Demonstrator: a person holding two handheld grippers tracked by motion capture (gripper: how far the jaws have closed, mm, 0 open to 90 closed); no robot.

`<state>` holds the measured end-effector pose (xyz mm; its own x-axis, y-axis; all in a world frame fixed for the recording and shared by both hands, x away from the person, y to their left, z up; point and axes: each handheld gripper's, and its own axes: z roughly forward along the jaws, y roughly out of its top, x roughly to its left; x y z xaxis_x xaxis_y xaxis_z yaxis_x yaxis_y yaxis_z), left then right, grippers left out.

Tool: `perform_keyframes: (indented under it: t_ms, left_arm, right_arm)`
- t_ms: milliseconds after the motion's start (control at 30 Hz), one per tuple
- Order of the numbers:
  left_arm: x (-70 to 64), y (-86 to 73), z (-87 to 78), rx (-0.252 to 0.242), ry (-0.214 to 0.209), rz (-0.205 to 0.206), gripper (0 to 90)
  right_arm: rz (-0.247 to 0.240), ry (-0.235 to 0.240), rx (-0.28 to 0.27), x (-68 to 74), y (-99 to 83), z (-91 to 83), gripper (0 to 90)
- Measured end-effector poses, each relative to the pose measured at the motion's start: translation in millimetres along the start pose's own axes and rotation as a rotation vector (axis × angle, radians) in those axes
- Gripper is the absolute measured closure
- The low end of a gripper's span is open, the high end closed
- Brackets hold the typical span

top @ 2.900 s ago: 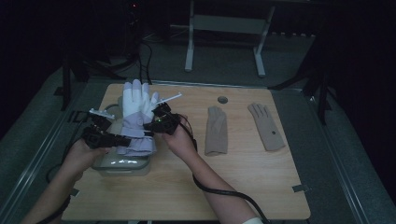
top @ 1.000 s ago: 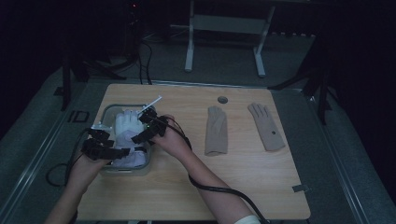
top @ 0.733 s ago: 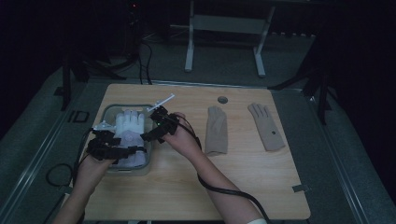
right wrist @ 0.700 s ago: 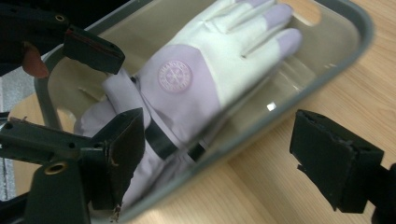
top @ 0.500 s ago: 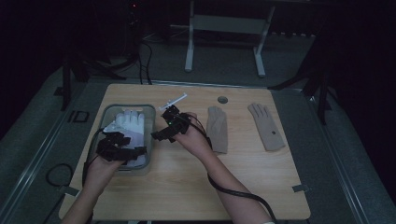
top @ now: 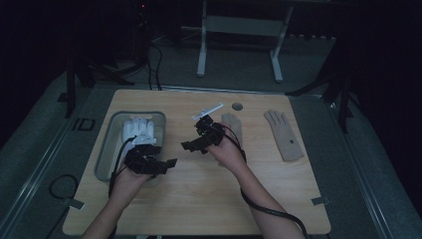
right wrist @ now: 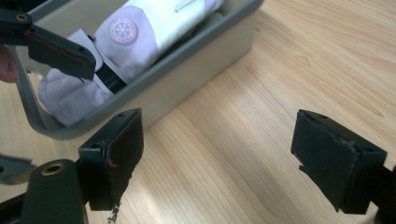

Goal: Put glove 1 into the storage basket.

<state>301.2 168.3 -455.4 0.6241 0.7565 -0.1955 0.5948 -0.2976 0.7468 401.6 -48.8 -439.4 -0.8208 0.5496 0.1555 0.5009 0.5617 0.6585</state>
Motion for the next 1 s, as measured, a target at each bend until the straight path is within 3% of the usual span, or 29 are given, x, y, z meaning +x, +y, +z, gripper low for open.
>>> perform_keyframes:
  t_ms: [200, 333, 433, 567, 767, 933, 1000]
  left_arm:
    - [-14.8, 1.1, 17.6, 0.029, -0.05, 0.03, 22.1]
    - [-23.7, -1.7, 29.0, 0.028, -0.048, 0.049, 22.0]
    - [-30.2, -5.2, 38.7, 0.022, -0.069, 0.057, 20.7]
    - [-37.9, -9.7, 50.2, 0.044, -0.058, 0.073, 20.6]
    - [-48.2, -18.2, 64.0, 0.045, -0.069, 0.12, 13.3]
    - [-53.3, -26.6, 73.4, 0.025, -0.084, 0.121, 6.1]
    - [-55.6, -31.4, 77.6, 0.011, -0.102, 0.129, 2.7]
  right_arm:
    - [0.016, -0.016, 0.003, -9.6, -14.8, -9.3, 16.6]
    - [0.027, -0.023, -0.009, -16.9, -25.2, -18.4, 16.1]
    - [0.035, -0.033, -0.026, -22.5, -32.4, -26.1, 15.2]
    - [0.019, -0.081, -0.033, -29.6, -44.1, -33.5, 14.7]
    - [0.043, -0.084, -0.037, -41.6, -64.4, -37.8, 13.8]
    - [0.085, -0.101, -0.056, -49.2, -80.1, -39.3, 13.6]
    - [0.081, -0.103, -0.06, -52.3, -86.7, -40.0, 12.7]
